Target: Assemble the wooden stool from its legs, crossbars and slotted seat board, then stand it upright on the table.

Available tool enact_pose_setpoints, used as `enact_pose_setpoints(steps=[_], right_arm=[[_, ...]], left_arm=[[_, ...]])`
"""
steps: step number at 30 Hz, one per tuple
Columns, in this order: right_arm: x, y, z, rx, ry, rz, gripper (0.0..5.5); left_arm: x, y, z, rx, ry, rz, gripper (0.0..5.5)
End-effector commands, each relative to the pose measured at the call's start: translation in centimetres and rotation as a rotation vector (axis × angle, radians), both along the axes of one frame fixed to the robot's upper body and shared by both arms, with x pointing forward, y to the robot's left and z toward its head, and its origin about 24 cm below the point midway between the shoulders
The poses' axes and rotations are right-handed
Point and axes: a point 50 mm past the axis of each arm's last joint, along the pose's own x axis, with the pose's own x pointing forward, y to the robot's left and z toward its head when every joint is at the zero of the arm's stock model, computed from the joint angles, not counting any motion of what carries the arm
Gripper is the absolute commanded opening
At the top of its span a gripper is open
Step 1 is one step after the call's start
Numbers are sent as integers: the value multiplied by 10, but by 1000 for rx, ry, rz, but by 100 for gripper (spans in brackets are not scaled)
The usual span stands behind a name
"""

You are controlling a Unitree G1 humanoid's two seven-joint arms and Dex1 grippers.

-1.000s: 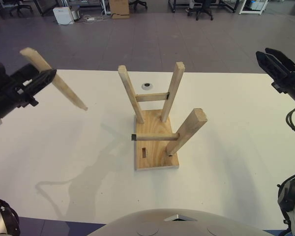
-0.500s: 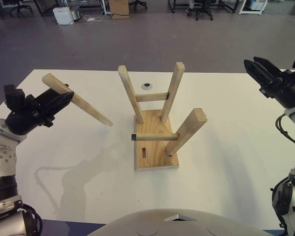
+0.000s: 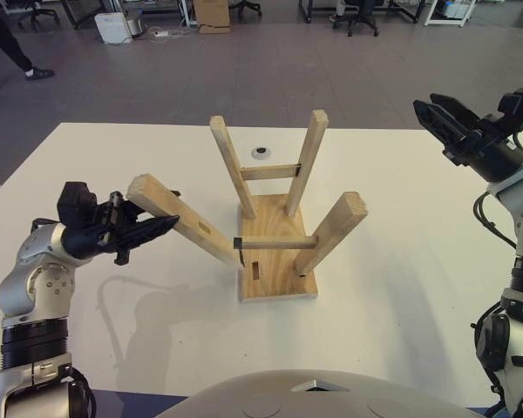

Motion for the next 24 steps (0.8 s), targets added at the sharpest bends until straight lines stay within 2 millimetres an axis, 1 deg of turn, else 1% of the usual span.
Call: enact_pose_setpoints(steps=[1, 4, 9, 15, 18, 21, 24], right_arm=[[10, 9, 7, -8, -17, 38, 333], [11, 11, 7, -8, -16, 44, 333], [10, 10, 6, -4, -18, 37, 333], [8, 11, 3, 3, -17, 35, 333], [7, 15, -2, 8, -10, 42, 333], [5, 20, -8, 3, 3, 57, 333], [-2, 30, -21, -15, 42, 92, 333]], left_arm=[[-3, -10, -5, 42, -33, -17, 203], [-3, -18, -9, 55, -34, -41, 203], [0, -22, -9, 62, -34, -48, 203], [11, -31, -6, 73, -42, -77, 203], [16, -33, -5, 96, -54, -97, 203], [17, -36, -7, 128, -51, -115, 203], [15, -40, -13, 195, -28, -127, 203]])
